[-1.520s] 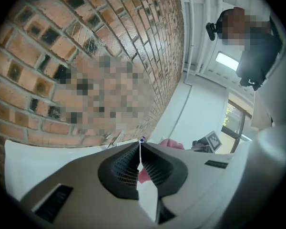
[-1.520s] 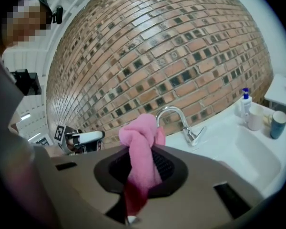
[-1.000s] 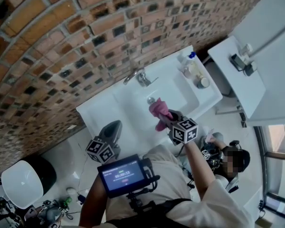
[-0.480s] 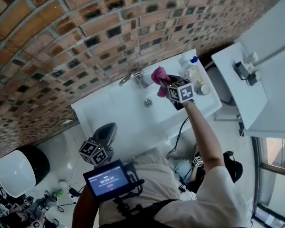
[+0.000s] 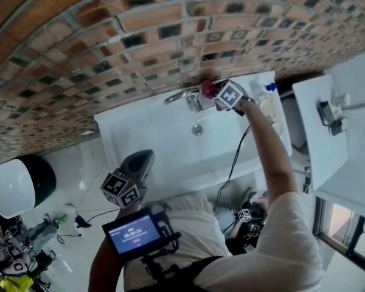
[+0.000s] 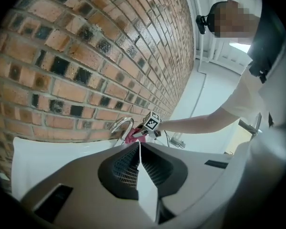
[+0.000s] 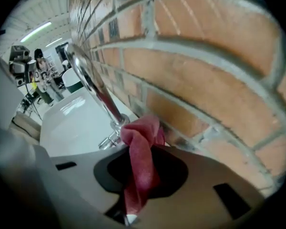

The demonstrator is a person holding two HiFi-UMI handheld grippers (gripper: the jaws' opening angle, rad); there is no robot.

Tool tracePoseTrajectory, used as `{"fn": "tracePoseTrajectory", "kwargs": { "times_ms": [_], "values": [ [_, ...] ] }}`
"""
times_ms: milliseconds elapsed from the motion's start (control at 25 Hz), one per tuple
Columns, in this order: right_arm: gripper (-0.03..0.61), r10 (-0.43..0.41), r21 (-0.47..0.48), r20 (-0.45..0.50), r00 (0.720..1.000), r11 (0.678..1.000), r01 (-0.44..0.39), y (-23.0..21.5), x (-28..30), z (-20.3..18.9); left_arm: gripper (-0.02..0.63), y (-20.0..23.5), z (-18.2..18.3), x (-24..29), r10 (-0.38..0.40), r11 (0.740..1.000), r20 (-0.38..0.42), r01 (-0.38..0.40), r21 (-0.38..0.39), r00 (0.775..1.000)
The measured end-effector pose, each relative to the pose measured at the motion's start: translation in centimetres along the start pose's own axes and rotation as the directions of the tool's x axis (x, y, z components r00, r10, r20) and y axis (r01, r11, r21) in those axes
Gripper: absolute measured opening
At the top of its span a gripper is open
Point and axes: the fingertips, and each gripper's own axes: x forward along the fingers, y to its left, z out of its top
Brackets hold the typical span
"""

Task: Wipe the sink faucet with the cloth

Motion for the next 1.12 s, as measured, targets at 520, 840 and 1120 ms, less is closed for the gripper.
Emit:
{"fn": "tracePoseTrajectory", "kwargs": {
  "times_ms": [520, 840, 1120],
  "values": [
    [0.066, 0.305, -0.087, -0.254, 0.918, 0.938, -0.335, 5.0, 9.7, -3.2, 0.0, 0.6, -2.1, -0.8, 0.085, 0.996, -0.01, -0.085, -0.037, 0.996],
    [0.064, 0.329, -0.068, -0.203, 0.922, 0.935, -0.349, 4.9, 10.8, -3.3, 0.0, 1.6, -2.4, -2.1, 0.122, 0.991, -0.004, -0.122, -0.061, 0.993],
    [0.063, 0.196, -0.242, -0.054, 0.979, 0.949, -0.204, 4.6, 7.3, -0.4, 0.0, 1.3, -2.7, -1.7, 0.109, 0.992, -0.012, -0.11, -0.062, 0.994]
  ]
}}
